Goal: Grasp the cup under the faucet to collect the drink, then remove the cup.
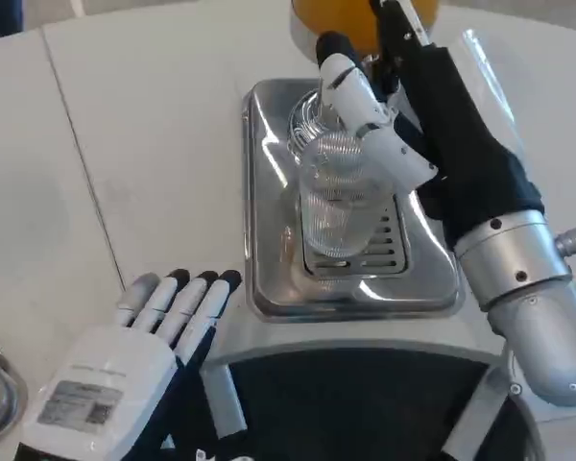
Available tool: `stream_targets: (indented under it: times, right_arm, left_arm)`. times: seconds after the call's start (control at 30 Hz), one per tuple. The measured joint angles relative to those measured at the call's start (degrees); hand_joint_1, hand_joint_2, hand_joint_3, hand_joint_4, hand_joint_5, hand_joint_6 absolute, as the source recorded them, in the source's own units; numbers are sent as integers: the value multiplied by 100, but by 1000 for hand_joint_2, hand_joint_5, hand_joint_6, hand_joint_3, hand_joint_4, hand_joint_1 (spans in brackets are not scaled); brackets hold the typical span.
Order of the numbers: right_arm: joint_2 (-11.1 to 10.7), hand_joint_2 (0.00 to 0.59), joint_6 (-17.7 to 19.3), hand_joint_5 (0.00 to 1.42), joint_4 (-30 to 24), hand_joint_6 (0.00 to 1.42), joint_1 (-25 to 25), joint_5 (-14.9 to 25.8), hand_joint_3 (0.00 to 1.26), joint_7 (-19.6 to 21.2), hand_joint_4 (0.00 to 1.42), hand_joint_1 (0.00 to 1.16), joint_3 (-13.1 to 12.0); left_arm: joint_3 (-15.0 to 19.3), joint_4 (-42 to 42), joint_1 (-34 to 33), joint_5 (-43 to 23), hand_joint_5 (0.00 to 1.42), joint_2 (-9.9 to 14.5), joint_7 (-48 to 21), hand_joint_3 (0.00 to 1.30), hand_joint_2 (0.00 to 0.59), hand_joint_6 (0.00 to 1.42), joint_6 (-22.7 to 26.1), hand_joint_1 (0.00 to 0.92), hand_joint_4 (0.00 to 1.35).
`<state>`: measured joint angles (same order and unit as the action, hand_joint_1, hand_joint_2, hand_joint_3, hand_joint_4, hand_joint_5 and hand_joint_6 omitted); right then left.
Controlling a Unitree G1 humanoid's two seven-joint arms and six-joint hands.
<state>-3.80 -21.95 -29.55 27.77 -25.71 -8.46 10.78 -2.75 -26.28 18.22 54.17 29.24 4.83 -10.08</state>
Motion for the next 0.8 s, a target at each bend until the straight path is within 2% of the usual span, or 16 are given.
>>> stream_targets:
  times: [0.07,0.43,0.57,0.6,0.8]
  right_arm:
    - [-101,479,-119,0,-20,0,72,-29,0,-116,0,5,40]
    - [-616,496,-553,0,-40,0,505,-228,0,-771,0,0,203]
    - [-939,517,-661,0,-47,0,723,-425,0,-1113,0,0,326]
    - [-1088,527,-681,0,-47,0,814,-489,0,-1259,0,0,382]
    - [-1553,534,-621,0,-35,0,1029,-800,0,-1666,0,0,584]
  left_arm:
    - [3,58,-26,-6,0,-1,0,0,50,0,0,13,0]
    - [8,94,-86,-71,0,-51,2,0,50,0,-4,13,0]
    - [8,108,-100,-77,0,-61,3,0,50,0,-4,13,0]
    - [8,111,-106,-79,0,-64,3,0,50,0,-4,13,0]
    - [-12,113,-150,-52,0,-139,23,0,47,0,-4,12,0]
